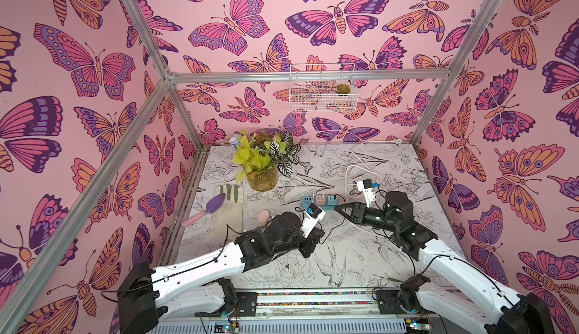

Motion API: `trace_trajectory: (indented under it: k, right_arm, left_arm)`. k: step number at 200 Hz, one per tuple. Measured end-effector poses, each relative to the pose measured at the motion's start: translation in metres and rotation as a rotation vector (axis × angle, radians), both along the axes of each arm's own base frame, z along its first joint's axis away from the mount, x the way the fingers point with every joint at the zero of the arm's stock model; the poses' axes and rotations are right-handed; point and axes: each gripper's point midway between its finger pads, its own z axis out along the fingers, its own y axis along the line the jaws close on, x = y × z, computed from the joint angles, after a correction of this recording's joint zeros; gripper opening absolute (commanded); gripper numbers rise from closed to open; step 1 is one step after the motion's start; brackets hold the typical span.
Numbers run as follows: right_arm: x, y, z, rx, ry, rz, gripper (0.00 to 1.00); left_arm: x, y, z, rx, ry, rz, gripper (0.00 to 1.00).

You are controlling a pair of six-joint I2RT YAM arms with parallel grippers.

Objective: Charge the bluetooth headset
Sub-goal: Adjust the charging cable.

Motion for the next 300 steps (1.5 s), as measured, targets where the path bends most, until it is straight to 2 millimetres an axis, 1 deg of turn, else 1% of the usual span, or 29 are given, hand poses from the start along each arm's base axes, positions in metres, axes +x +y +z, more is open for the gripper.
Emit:
trace_trajectory:
  k: [23, 45, 63, 101, 135, 172, 204, 230, 252, 275, 278, 293, 300]
  right_arm:
    - [-0.006, 0.008, 0.010, 0.045, -0.004, 0.040, 0.35]
    - [-0.016, 0.016, 0.015, 0.068, 0.002, 0.089, 0.40]
    - [-0.026, 0.023, 0.015, 0.072, 0.008, 0.134, 0.42]
    - [-0.050, 0.041, 0.016, 0.045, 0.009, 0.238, 0.40]
    - [-0.057, 0.047, 0.017, 0.023, 0.002, 0.277, 0.38]
    - [-0.070, 0.056, 0.014, -0.033, 0.000, 0.334, 0.38]
    - [-0.075, 0.063, 0.013, -0.075, -0.012, 0.365, 0.30]
    - [-0.071, 0.064, 0.007, -0.097, -0.012, 0.354, 0.16]
    - [-0.069, 0.063, 0.005, -0.110, -0.021, 0.341, 0.07]
    - [-0.066, 0.061, 0.003, -0.127, -0.031, 0.327, 0.01]
    - [-0.066, 0.061, 0.003, -0.128, -0.034, 0.327, 0.00]
    - [-0.064, 0.060, 0.003, -0.136, -0.044, 0.318, 0.00]
    - [-0.063, 0.059, 0.002, -0.142, -0.048, 0.309, 0.00]
  left_arm:
    - [-0.002, -0.001, 0.001, 0.010, -0.035, -0.023, 0.00]
    - [-0.003, -0.001, 0.002, 0.013, -0.064, -0.038, 0.00]
    - [-0.005, -0.002, 0.002, 0.018, -0.080, -0.051, 0.00]
    - [-0.006, -0.002, 0.004, 0.020, -0.100, -0.060, 0.00]
    - [-0.005, -0.002, 0.003, 0.023, -0.106, -0.058, 0.00]
    - [-0.005, -0.001, 0.003, 0.023, -0.109, -0.053, 0.00]
    - [-0.005, -0.001, 0.004, 0.021, -0.110, -0.054, 0.00]
    - [-0.006, 0.000, 0.002, 0.025, -0.107, -0.054, 0.00]
    - [-0.006, 0.000, 0.001, 0.025, -0.108, -0.054, 0.00]
    - [-0.007, 0.000, 0.002, 0.024, -0.108, -0.054, 0.00]
    - [-0.007, 0.000, 0.001, 0.024, -0.108, -0.054, 0.03]
    - [-0.006, 0.001, 0.001, 0.022, -0.105, -0.047, 0.28]
    - [-0.006, 0.001, 0.002, 0.019, -0.103, -0.043, 0.37]
